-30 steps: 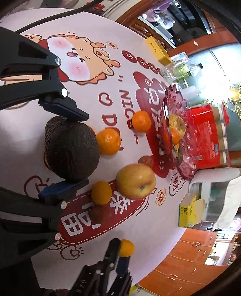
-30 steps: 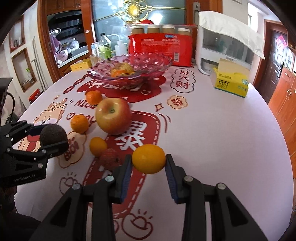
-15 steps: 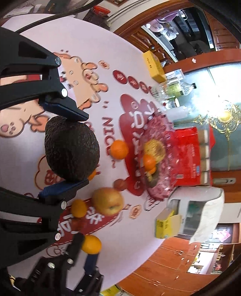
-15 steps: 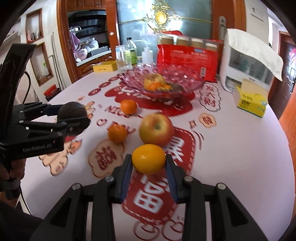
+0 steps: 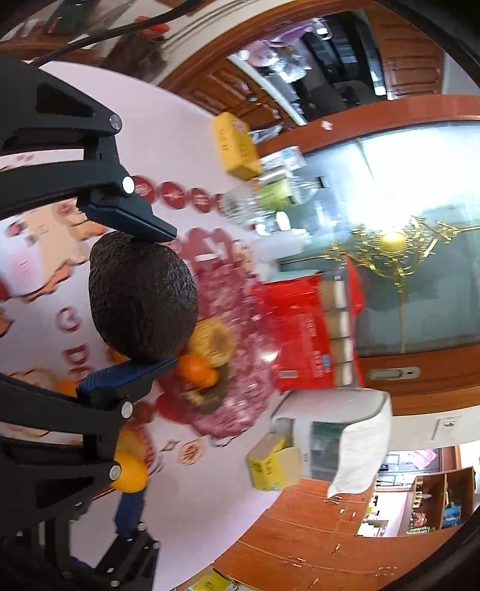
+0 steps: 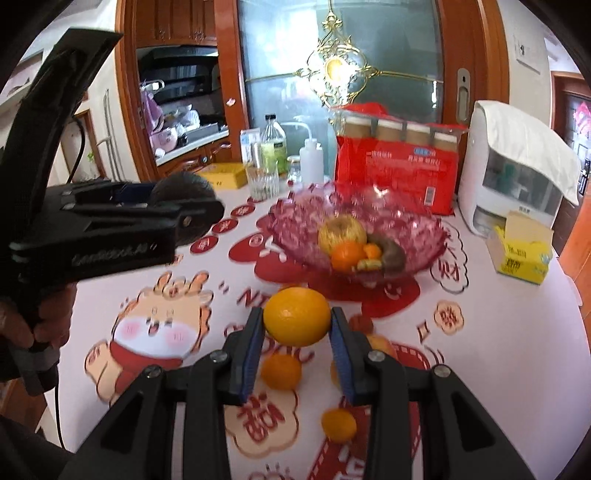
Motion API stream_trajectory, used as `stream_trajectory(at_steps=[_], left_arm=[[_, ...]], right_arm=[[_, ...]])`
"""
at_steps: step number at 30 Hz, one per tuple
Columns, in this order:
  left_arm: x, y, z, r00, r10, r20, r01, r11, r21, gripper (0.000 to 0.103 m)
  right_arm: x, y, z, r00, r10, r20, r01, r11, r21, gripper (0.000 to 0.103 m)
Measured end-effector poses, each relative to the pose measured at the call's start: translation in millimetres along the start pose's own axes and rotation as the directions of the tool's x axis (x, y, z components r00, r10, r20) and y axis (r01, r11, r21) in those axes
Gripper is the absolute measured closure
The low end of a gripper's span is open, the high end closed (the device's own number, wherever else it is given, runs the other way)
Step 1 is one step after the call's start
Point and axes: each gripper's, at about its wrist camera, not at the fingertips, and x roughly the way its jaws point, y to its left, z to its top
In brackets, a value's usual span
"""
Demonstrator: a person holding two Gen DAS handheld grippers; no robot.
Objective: Organize fruits
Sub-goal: 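Carry the avocado with the left tool while the right tool carries the orange to the bowl, then open the left tool over the bowl while the right tool releases the orange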
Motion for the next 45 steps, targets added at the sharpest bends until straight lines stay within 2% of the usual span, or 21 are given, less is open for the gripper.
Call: stream_trajectory(at_steps=[7, 13, 17, 25, 29, 32, 33, 36, 42, 45], left_arm=[[29.4, 17.5, 41.0, 0.997, -0.046, 0.055, 0.043, 0.998, 0.056, 0.043], [63.0, 23.6, 65.8, 0.992, -0.101, 0.075, 0.093, 0.991, 0.098, 0.043], [89.8, 22.4, 75.9, 0.989, -0.135, 0.061, 0.127, 0.985, 0.121, 0.042], [140.1, 29.5, 64.7, 0.982, -0.187, -0.022, 0.188, 0.98, 0.07, 0.042], [152.6, 36.0, 57.7, 0.975, -0.219, -0.034, 0.22, 0.975, 0.027, 0.043], [161.7, 40.0, 56.8, 0.966, -0.254, -0.049, 0.255, 0.967, 0.0, 0.055], [162.3, 41.0, 57.3, 0.962, -0.269, -0.045, 0.268, 0.963, -0.013, 0.063], [161.7, 41.5, 58.1, 0.959, -0.281, -0.042, 0.28, 0.959, -0.033, 0.063], [158.1, 44.0, 58.5, 0.963, -0.267, -0.045, 0.266, 0.963, -0.03, 0.063], [155.3, 47.7, 59.0, 0.965, -0.258, -0.043, 0.256, 0.966, -0.039, 0.061]], right_arm=[[21.8, 7.3, 30.4, 0.998, -0.047, 0.038, 0.046, 0.999, 0.028, 0.067], [49.6, 9.0, 52.5, 0.996, -0.08, 0.048, 0.077, 0.996, 0.053, 0.067], [74.4, 7.7, 61.1, 0.995, -0.094, 0.032, 0.091, 0.993, 0.078, 0.067], [113.4, 2.6, 68.2, 0.994, -0.107, -0.015, 0.108, 0.988, 0.112, 0.067], [131.3, -1.7, 65.9, 0.993, -0.107, -0.049, 0.113, 0.985, 0.132, 0.067], [142.6, -4.2, 63.5, 0.992, -0.104, -0.078, 0.114, 0.983, 0.142, 0.067], [145.8, -5.5, 62.6, 0.991, -0.105, -0.088, 0.117, 0.982, 0.148, 0.067], [153.1, -9.2, 59.3, 0.989, -0.101, -0.111, 0.119, 0.977, 0.174, 0.067], [157.6, -13.4, 58.0, 0.989, -0.087, -0.122, 0.11, 0.973, 0.202, 0.067], [157.7, -13.6, 58.8, 0.988, -0.087, -0.125, 0.111, 0.972, 0.206, 0.058]])
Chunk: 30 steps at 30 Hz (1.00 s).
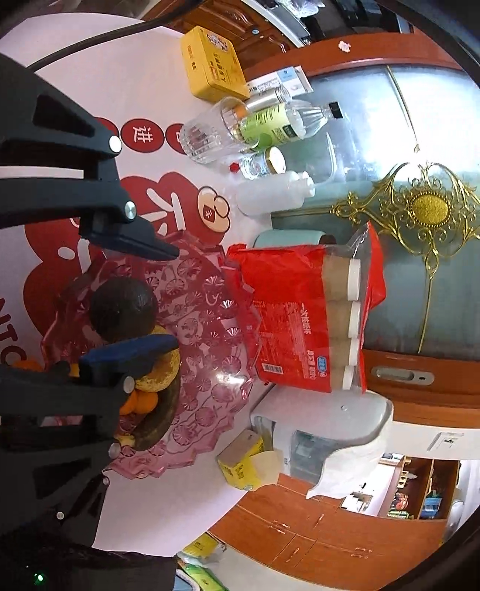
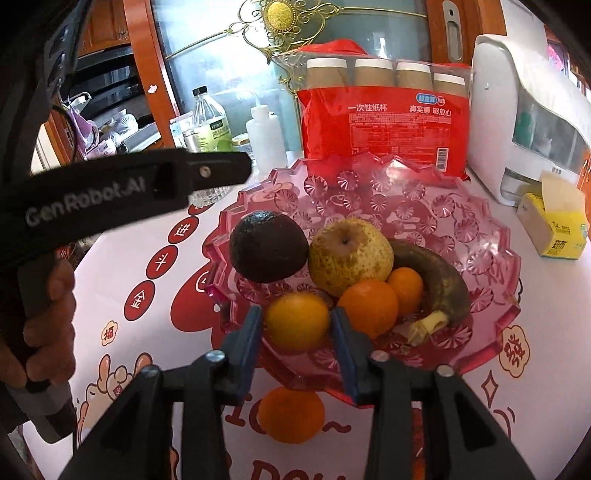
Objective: Organize fruits
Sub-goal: 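Open the left tool over the bowl while the right tool releases the orange, then move the left tool to a mandarin while the right tool approaches a brown lychee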
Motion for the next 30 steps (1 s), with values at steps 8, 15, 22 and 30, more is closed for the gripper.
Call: stream_trajectory(at_steps=[8, 15, 22, 30], left_arm=[[-23.6, 2.2, -9.0, 0.999, 0.008, -0.048, -0.009, 1.0, -0.007, 0.045], [-49.5, 6.7, -34.0, 0.991, -0.016, -0.134, 0.004, 0.996, -0.09, 0.041], [-69.0, 10.2, -72.3, 0.98, -0.011, -0.198, -0.019, 0.989, -0.149, 0.039], [-79.7, 6.1, -115.9, 0.962, -0.032, -0.272, -0.025, 0.978, -0.205, 0.039]], right_arm=[[-23.8, -3.7, -1.3, 1.0, -0.012, 0.018, 0.011, 0.999, 0.048, 0.052], [-56.6, -7.4, -25.0, 1.0, -0.02, 0.009, 0.019, 0.996, 0.084, 0.052], [-88.5, -9.2, -60.3, 0.999, -0.035, -0.019, 0.037, 0.992, 0.122, 0.052], [-126.9, -11.7, -108.3, 0.999, -0.009, -0.038, 0.013, 0.992, 0.122, 0.052]])
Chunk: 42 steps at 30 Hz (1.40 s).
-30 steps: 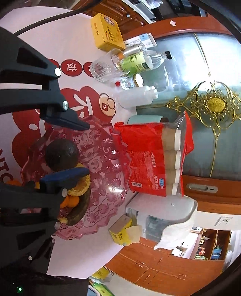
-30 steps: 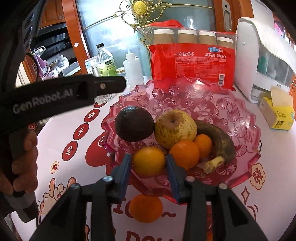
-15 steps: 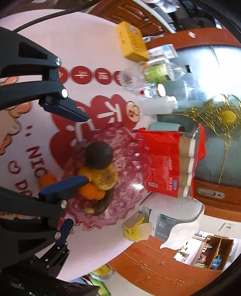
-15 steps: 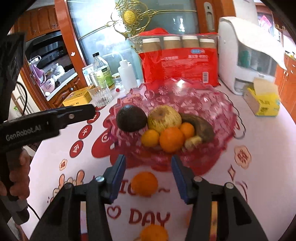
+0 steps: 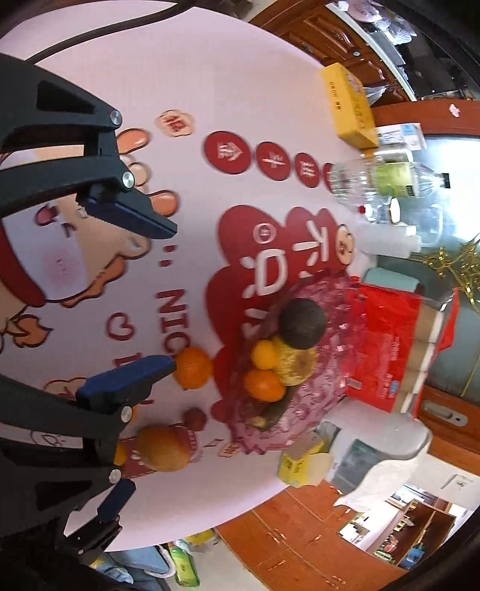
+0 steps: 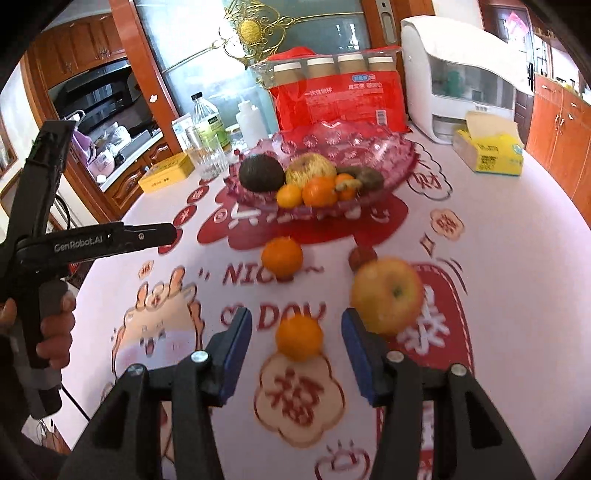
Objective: Organize fruits
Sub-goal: 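Move the left tool to a mandarin while the right tool approaches a brown lychee, then close the left tool on the mandarin while the right tool grasps the lychee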
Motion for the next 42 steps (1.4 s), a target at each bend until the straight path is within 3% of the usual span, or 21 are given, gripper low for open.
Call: stream_trajectory(at_steps=[14, 29, 33, 42], left_arm=[[-1.3, -47.0, -43.1, 0.997, 0.021, -0.072, -0.023, 0.999, -0.036, 0.039], [17.1, -77.9, -51.4, 0.99, 0.006, -0.141, -0.015, 0.998, -0.065, 0.038], [27.2, -84.8, -50.2, 0.987, 0.003, -0.158, -0.014, 0.998, -0.064, 0.034], [51.2, -100.1, -47.1, 0.98, -0.018, -0.199, 0.006, 0.998, -0.057, 0.032]], right_arm=[[-30.6, -16.3, -46.1, 1.0, 0.0, -0.023, -0.002, 0.997, -0.078, 0.052], [-27.1, -53.5, -48.6, 0.994, -0.087, -0.067, 0.077, 0.988, -0.135, 0.052], [-18.2, -59.6, -47.4, 0.991, -0.103, -0.085, 0.09, 0.984, -0.152, 0.052], [4.7, -72.9, -45.4, 0.986, -0.093, -0.14, 0.067, 0.981, -0.183, 0.065]])
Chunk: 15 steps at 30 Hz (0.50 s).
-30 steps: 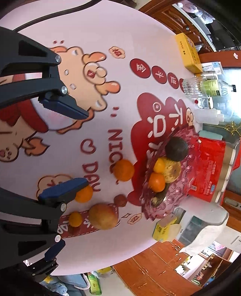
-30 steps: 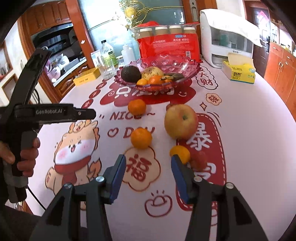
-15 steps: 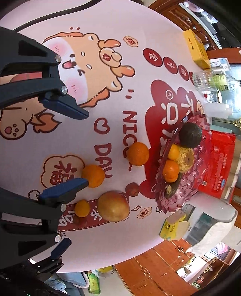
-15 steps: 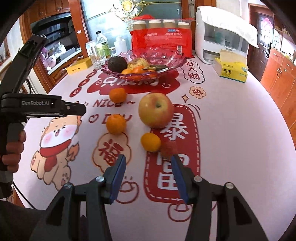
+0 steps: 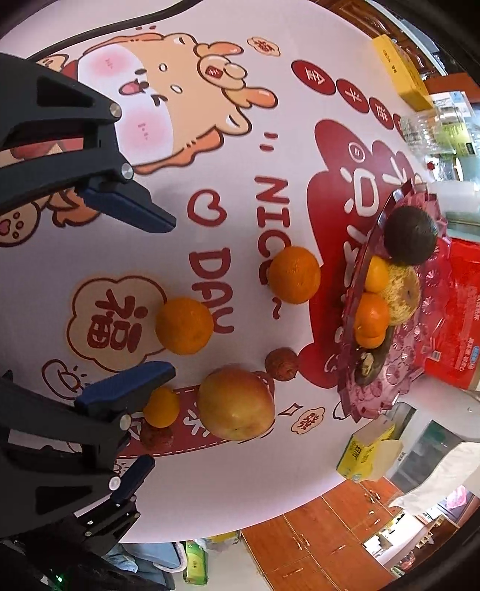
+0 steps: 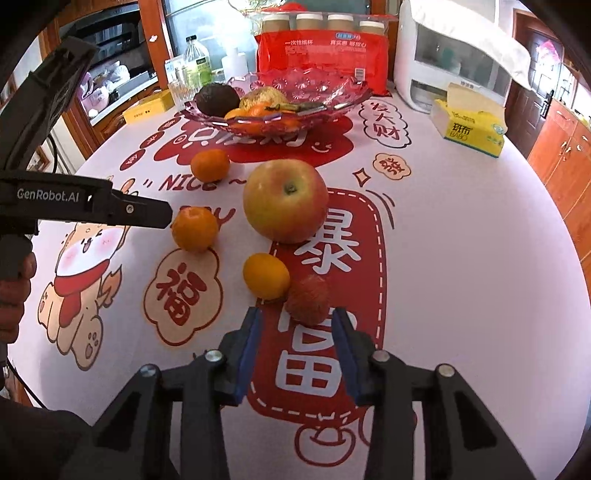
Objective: Organize fruits
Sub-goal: 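Close the left tool on the mandarin while the right tool grasps the lychee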
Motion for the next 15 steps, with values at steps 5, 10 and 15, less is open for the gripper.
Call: stream_trajectory(at_steps=[5, 10, 15], left_arm=[[12.1, -8.5, 4.4, 1.0, -0.006, 0.002, 0.006, 1.0, 0.018, 0.032], [25.5, -15.4, 6.6, 1.0, 0.001, -0.01, -0.001, 0.999, 0.034, 0.032], [36.2, -22.0, 8.5, 1.0, 0.002, -0.025, 0.0, 0.998, 0.06, 0.039]], right_arm=[[8.3, -6.7, 2.1, 1.0, 0.011, -0.012, -0.011, 1.0, -0.004, 0.067], [14.7, -9.5, 3.0, 0.999, 0.029, -0.015, -0.029, 1.0, -0.004, 0.072], [19.6, -10.7, 4.8, 0.999, 0.037, -0.003, -0.037, 0.999, -0.012, 0.073]])
